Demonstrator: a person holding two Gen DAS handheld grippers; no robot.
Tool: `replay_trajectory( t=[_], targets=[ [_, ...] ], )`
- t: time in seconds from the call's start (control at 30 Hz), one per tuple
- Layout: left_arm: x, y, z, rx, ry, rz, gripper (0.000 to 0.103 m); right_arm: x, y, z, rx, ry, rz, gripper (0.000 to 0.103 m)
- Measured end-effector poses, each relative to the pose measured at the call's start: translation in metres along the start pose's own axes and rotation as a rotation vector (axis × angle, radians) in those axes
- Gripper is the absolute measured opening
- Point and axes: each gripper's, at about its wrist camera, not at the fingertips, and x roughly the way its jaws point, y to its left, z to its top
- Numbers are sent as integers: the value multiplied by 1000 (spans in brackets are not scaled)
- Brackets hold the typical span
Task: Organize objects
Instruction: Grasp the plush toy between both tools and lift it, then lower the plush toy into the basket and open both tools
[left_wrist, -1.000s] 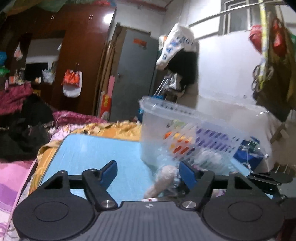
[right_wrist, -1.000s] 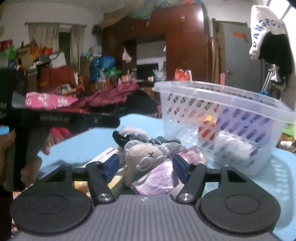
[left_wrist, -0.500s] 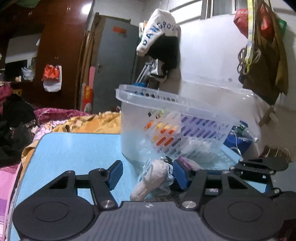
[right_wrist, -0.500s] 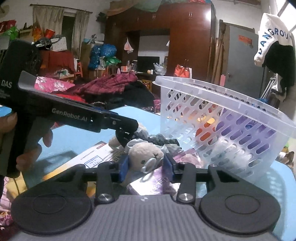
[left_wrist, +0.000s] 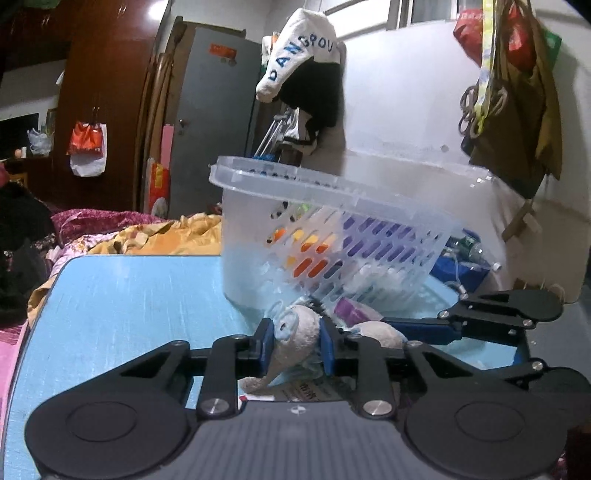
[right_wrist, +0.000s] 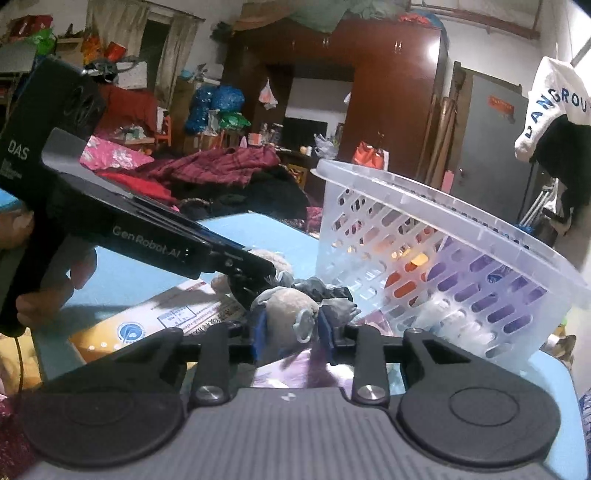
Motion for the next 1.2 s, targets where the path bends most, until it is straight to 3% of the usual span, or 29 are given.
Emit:
replay_trajectory(
  t=[0.43, 0.73, 0.93, 1.2],
  targets=[
    [-37, -26, 16, 37, -126, -13, 30, -31, -2, 14, 0, -115, 26, 27],
    [-71, -92, 84, 162, -278, -17, 30, -96, -33, 62, -60, -283, -2, 27],
    [-27, -111, 128, 200, -265, 37, 30, -86, -80, 94, -73, -286, -67, 27],
    [70, -60, 144, 47, -131, 133, 30, 17, -115, 112, -44, -133, -103, 27]
  ],
)
